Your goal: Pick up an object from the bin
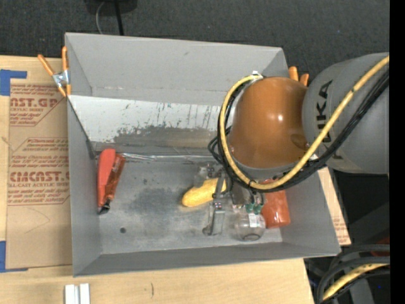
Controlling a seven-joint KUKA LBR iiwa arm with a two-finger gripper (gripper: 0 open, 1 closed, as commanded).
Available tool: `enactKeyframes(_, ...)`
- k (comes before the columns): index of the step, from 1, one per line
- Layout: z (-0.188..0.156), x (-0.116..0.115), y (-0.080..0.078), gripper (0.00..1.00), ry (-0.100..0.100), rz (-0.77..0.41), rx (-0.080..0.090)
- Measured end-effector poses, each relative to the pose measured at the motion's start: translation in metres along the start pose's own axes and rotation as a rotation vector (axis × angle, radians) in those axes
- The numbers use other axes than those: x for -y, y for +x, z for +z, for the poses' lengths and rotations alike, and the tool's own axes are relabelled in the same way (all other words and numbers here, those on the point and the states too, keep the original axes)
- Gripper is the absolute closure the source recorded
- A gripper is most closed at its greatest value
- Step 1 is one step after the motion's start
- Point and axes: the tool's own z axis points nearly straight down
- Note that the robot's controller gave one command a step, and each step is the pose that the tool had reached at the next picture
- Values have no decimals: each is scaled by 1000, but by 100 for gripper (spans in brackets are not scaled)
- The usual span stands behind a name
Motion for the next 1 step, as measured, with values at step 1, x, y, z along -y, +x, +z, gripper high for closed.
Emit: enactKeyframes(1,-4,0,-2,0,-1,1,8)
